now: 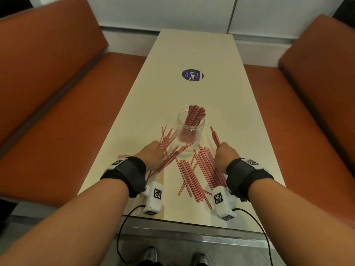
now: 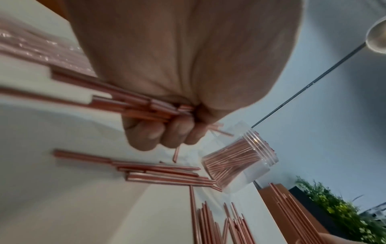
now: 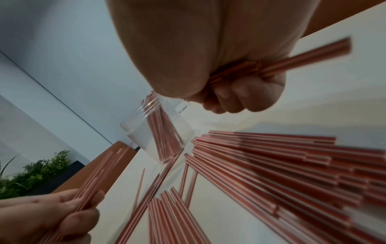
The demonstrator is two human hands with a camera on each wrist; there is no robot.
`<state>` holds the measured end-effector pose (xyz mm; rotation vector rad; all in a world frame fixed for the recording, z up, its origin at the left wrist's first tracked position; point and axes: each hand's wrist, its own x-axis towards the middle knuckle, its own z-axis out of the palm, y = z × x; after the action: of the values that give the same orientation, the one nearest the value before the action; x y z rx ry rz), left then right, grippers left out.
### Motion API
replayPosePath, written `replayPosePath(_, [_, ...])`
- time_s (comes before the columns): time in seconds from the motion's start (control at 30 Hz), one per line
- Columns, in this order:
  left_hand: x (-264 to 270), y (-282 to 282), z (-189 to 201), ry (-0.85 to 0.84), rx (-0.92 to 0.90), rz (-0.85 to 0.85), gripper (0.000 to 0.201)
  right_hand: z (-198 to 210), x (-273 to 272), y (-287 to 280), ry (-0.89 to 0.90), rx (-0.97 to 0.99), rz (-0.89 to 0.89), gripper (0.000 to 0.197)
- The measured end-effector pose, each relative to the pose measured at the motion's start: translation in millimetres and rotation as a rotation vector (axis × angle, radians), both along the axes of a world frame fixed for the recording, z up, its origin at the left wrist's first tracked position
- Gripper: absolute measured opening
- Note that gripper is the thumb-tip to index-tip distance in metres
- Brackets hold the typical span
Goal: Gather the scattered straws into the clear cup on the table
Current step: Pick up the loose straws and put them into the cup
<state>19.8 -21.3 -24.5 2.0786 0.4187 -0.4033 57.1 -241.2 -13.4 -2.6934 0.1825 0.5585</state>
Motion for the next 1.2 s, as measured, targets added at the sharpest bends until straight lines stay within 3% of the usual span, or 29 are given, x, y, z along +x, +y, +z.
replayPosePath(0.1, [4,0,0,-0.023,-0.279,0.118,0.022,3,2,3,-0.049,0.068,-0.029,0.03])
replayPosePath(0.37, [29,-8,44,-0.359,-0.553,0.203,0.019,2,11,-7,-0.181,0.197,-0.129,0.026])
replayPosePath(0.6, [107,-50,103,-0.607,-0.71,0.167,0.016,4,20,-11,-0.224,0.279,-0.127,0.026])
replayPosePath(0.7, [128,-66,102,-0.663,-0.681,0.133,0.015,5,22,-13,-0.234,0.288,-0.125,0.027])
replayPosePath(0.97, [126,-74,52,-0.588,-0.455,-0.023,0.014,9,25,-18,-0.245,0.318,-0.122,0.027])
replayPosePath(1.2, [129,-72,46,-0.535,-0.388,0.015,0.02,10,29,-14,-0.256,0.335,-0.114,0.027])
